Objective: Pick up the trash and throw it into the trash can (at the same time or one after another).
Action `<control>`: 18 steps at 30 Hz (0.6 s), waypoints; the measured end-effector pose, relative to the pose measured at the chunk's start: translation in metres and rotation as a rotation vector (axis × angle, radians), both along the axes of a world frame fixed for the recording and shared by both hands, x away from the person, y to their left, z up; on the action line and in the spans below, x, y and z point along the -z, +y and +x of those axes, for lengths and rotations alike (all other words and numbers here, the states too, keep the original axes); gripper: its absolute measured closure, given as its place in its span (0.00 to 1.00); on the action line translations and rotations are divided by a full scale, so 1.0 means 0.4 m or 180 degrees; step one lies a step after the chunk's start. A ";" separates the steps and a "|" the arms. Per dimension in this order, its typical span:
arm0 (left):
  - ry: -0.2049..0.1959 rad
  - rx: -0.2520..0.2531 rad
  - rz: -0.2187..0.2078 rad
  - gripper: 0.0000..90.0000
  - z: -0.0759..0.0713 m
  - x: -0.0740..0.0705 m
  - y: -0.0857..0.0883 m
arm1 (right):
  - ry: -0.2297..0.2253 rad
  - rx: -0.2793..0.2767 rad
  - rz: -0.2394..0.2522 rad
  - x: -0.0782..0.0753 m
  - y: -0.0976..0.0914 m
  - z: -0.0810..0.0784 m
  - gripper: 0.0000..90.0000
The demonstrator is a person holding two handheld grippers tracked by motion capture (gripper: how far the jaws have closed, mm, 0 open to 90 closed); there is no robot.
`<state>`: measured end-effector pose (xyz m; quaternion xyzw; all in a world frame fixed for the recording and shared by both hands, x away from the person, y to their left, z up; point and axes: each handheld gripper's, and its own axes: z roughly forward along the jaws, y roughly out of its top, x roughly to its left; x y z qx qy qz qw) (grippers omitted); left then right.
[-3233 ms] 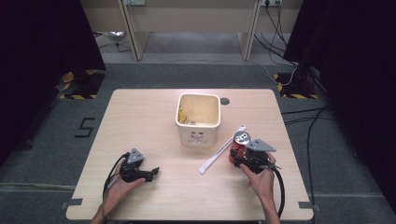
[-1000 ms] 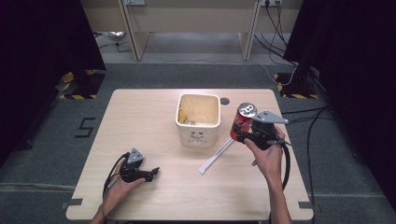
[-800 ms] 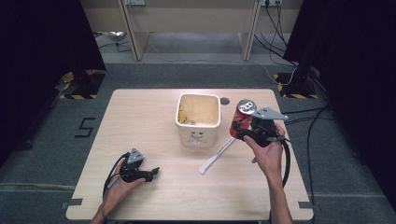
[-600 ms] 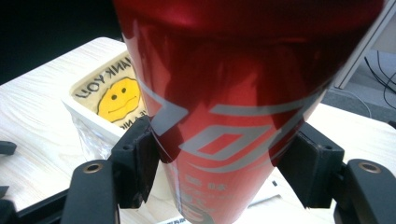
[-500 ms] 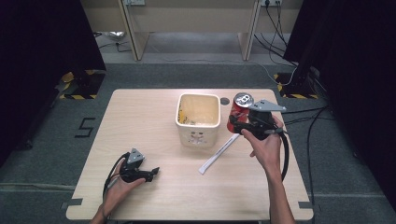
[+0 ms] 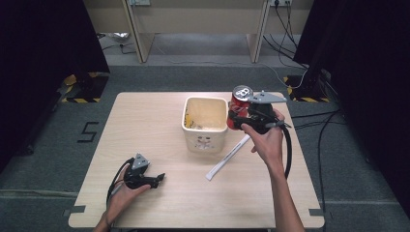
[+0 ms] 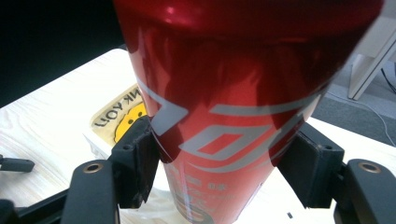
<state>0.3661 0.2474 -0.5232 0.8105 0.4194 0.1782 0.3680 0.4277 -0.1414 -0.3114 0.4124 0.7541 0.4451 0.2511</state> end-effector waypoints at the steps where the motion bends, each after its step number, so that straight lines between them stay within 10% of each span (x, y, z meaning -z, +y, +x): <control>1: 0.0001 0.0001 0.0000 0.17 0.000 0.000 0.000 | 0.0003 -0.0010 -0.0012 -0.002 0.005 0.004 0.38; 18: 0.0006 0.0002 -0.0008 0.17 0.000 0.000 0.001 | 0.0041 -0.0229 -0.0081 -0.002 0.116 0.067 0.38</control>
